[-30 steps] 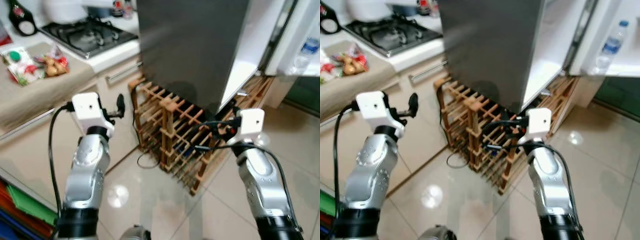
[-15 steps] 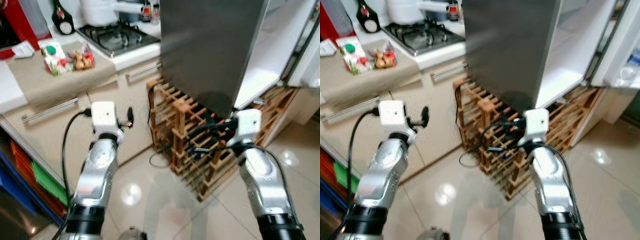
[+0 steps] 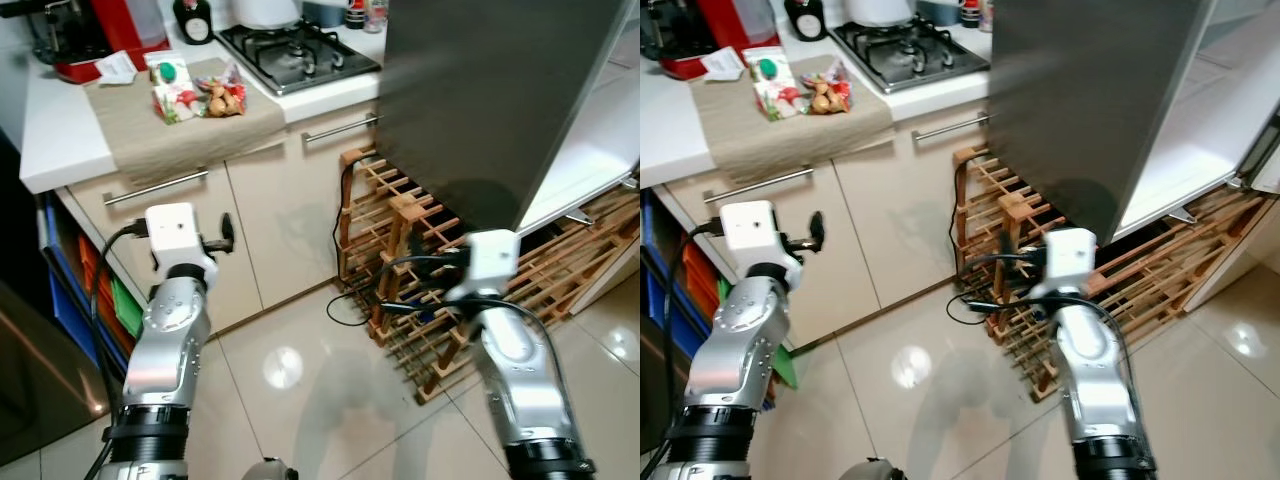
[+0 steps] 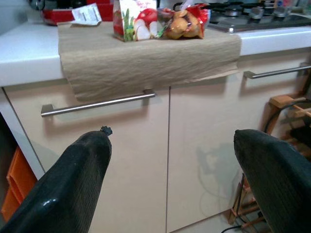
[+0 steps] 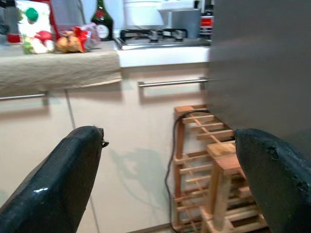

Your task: Restocking fridge

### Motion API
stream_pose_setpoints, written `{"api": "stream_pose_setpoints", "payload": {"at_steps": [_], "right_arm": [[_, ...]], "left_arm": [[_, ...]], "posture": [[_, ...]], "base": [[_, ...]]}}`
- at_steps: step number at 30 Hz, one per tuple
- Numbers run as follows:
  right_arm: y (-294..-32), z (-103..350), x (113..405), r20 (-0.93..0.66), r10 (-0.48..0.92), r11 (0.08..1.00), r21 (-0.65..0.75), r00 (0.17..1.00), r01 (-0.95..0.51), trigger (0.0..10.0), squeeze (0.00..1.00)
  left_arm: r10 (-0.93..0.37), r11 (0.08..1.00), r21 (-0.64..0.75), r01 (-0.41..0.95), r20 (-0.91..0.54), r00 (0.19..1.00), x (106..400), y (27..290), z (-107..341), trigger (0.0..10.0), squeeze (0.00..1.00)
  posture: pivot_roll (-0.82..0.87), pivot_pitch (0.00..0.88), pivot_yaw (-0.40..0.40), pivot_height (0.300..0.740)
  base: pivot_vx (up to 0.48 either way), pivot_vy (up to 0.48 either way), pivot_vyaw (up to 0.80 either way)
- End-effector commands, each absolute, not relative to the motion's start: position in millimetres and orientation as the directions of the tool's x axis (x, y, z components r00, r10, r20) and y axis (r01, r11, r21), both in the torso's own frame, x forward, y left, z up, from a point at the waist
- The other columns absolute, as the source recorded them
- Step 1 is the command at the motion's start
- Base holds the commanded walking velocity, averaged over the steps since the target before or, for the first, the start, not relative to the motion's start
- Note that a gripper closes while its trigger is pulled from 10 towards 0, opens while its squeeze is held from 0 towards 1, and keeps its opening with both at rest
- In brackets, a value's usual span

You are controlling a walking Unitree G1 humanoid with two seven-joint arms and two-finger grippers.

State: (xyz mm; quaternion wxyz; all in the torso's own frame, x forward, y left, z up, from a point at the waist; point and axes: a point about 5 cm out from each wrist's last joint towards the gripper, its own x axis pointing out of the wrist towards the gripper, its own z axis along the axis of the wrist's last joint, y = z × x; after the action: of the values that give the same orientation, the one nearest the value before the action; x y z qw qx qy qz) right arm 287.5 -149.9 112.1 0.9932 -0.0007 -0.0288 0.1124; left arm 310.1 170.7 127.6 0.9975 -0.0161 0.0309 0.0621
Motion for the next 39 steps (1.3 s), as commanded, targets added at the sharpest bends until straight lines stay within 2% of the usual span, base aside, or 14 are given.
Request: {"api": "stream_pose_setpoints", "payload": {"at_steps": [1,12,15,16,18,22,27,39], "right_arm": [[-155.6,120.1,289.8,0.088,0.21,0.978,-0.029,0.974,-0.208,10.0,0.0],[-156.6,129.3,292.0,0.135,0.195,0.98,-0.055,0.971,-0.189,10.0,0.0],[-159.0,124.4,287.0,0.099,0.185,0.983,-0.029,0.978,-0.183,10.0,0.0],[-168.6,119.0,275.4,0.063,0.157,0.986,-0.07,0.986,-0.153,10.0,0.0],[-173.0,116.6,268.6,0.049,0.152,0.983,-0.109,0.987,-0.146,10.0,0.0],[-193.8,103.3,251.6,-0.014,0.084,0.992,-0.098,0.996,-0.085,10.0,0.0],[-187.4,107.4,262.7,0.006,0.116,0.985,-0.131,0.993,-0.114,10.0,0.0],[-175.1,117.1,271.6,0.05,0.145,0.983,-0.119,0.988,-0.138,10.0,0.0]], "left_arm": [[0.087,0.995,-0.036,-0.088,-0.036,0.996,314.3,164.2,134.7,10.0,0.0],[0.107,0.992,-0.068,-0.108,-0.019,0.994,318.1,166.7,140.6,10.0,0.0],[0.081,0.997,-0.018,-0.081,-0.041,0.996,307.4,173.7,135.2,10.0,0.0],[0.061,0.998,0.017,-0.06,-0.067,0.996,293.7,182.8,128.2,10.0,0.0],[0.049,0.998,0.035,-0.046,-0.082,0.995,286.3,186.9,124.7,10.0,0.0],[-0.041,0.999,0.003,0.041,-0.132,0.99,263.1,179.2,115.1,10.0,0.0],[-0.053,0.999,-0.019,0.051,-0.088,0.995,275.8,165.7,125.5,10.0,0.0],[-0.092,0.996,0.012,0.093,-0.046,0.995,290.0,161.0,139.7,10.0,0.0]], "posture": [[-0.13,0.0,0.072,0.733],[-0.11,0.0,0.055,0.74],[-0.1,0.0,0.041,0.74],[-0.09,0.0,0.029,0.74],[-0.09,0.0,0.027,0.74],[-0.08,0.0,0.024,0.74],[-0.09,0.0,0.046,0.74],[-0.09,0.0,0.061,0.74]], "base": [[0.0,0.0,0.48],[0.0,0.0,0.48],[0.0,0.0,0.48],[0.0,0.0,0.48],[0.0,0.0,0.48],[0.0,0.0,0.48],[0.0,0.0,0.47],[0.0,0.0,0.48]]}}
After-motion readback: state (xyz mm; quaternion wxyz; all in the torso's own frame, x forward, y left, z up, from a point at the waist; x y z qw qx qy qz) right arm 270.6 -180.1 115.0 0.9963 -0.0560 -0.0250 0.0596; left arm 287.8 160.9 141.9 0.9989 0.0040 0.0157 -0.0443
